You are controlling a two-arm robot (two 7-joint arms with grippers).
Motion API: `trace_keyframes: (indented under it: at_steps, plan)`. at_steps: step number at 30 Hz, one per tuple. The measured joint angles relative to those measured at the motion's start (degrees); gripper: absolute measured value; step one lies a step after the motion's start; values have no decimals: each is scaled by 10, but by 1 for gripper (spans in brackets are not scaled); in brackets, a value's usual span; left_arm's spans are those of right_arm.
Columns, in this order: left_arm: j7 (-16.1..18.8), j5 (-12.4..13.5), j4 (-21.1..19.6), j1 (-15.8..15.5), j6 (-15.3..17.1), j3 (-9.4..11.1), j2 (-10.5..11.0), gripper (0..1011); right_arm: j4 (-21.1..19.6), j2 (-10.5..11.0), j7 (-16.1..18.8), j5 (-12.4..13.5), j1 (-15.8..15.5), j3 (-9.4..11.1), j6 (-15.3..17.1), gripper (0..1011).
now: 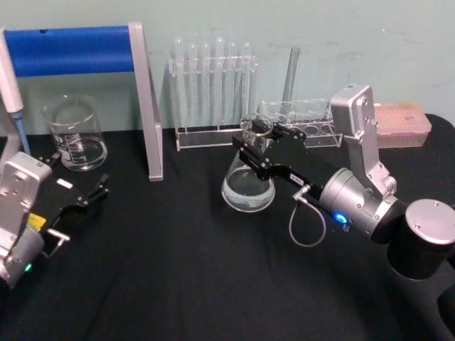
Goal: Grasp the erlenmeyer flask with one hand, shake it three times, then place it back.
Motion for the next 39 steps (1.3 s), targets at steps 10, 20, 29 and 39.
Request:
trace_keyframes:
  at_steps: [10, 20, 29, 39]
  plan:
    - [0, 0, 0, 0, 0, 0, 0, 1001, -16, 0, -10, 0, 2, 3, 13, 450]
    - [0, 0, 0, 0, 0, 0, 0, 1001, -15, -2, -13, 2, 2, 4, 18, 450]
    - [0, 0, 0, 0, 0, 0, 0, 1001, -11, -3, -13, 4, 2, 4, 18, 450]
    - [0, 0, 0, 0, 0, 0, 0, 1001, -9, -4, -11, 5, 1, 2, 16, 450]
